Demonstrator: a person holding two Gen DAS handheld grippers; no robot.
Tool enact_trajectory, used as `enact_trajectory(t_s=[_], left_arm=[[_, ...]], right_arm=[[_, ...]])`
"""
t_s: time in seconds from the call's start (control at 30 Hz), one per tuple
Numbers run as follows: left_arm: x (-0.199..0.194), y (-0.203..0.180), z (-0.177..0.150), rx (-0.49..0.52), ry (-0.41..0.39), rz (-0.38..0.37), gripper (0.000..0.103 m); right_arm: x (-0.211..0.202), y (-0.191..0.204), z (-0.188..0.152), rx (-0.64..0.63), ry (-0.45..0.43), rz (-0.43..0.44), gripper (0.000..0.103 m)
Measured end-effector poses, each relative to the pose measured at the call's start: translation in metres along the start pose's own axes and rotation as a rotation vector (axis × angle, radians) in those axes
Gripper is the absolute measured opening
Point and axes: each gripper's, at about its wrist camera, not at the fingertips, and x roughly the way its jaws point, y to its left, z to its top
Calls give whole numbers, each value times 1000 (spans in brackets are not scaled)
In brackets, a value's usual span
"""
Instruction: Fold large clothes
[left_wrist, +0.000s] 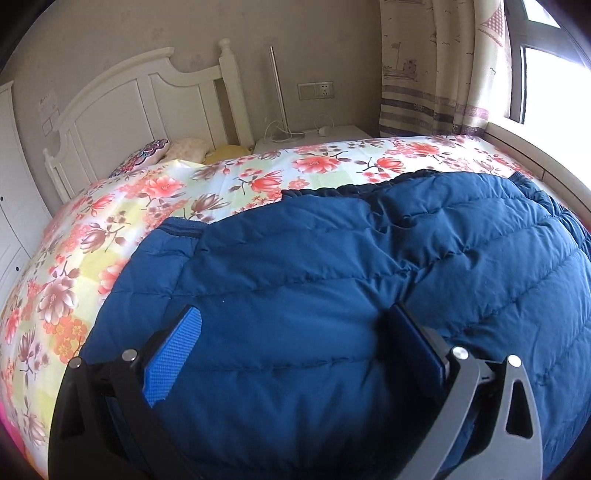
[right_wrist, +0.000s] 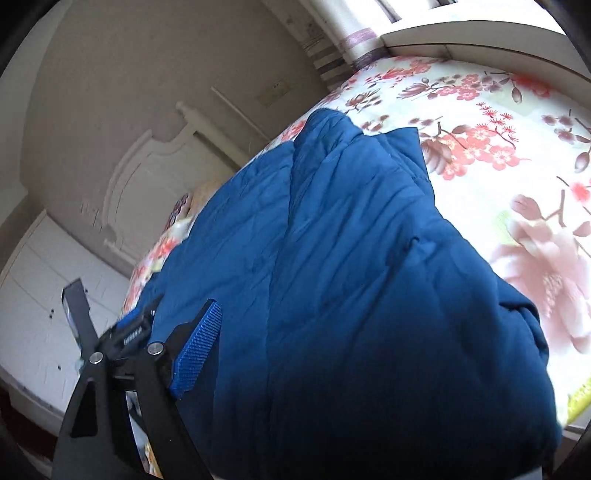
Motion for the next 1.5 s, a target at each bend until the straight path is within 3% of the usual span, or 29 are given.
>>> enact_trajectory(t_s=[0.07, 0.17, 0.3, 0.5, 0.57, 0.7, 0.8, 0.93, 1.03, 1.2, 1.27, 1.37, 1.43, 1.5], left_arm=[[0, 1, -1, -10, 6, -5, 101], [1, 1, 1, -11, 6, -6, 101], [1, 1, 1, -2, 4, 7, 101], [-2, -7, 5, 34, 37, 21, 101], [-7, -16, 15, 62, 53, -23, 101], [-15, -40, 48, 99, 13, -16, 101], [12, -59, 69, 102, 66, 13, 101], [57, -79, 62, 123, 193, 30, 101], [43, -75, 57, 135, 158, -10, 98], [-42, -47, 15, 105, 34, -166, 97], [-70, -46, -27, 149, 20, -227, 98], [-96, -50, -90, 236, 5, -251, 98], [-113, -37, -114, 261, -18, -296, 98], [-129, -7, -123, 214, -23, -340, 98]], right_arm=[[-1, -6, 3, 11, -35, 29, 57], [-7, -10, 3, -9, -70, 68, 47], [-16, -15, 1, -17, -106, 95, 45], [-36, -22, 2, -1, -147, 167, 32], [-45, -20, 1, -15, -159, 174, 31], [-63, -20, 5, -30, -197, 181, 31], [-79, -16, 8, -67, -234, 169, 31], [-89, -12, 10, -108, -246, 149, 31], [-92, 6, 11, -177, -263, 106, 31], [-97, 59, 11, -359, -313, 65, 31], [-96, 87, 7, -448, -327, 58, 31], [-87, 143, -8, -632, -336, 41, 31], [-76, 186, -26, -784, -346, 31, 31], [-60, 226, -49, -933, -342, 6, 31]])
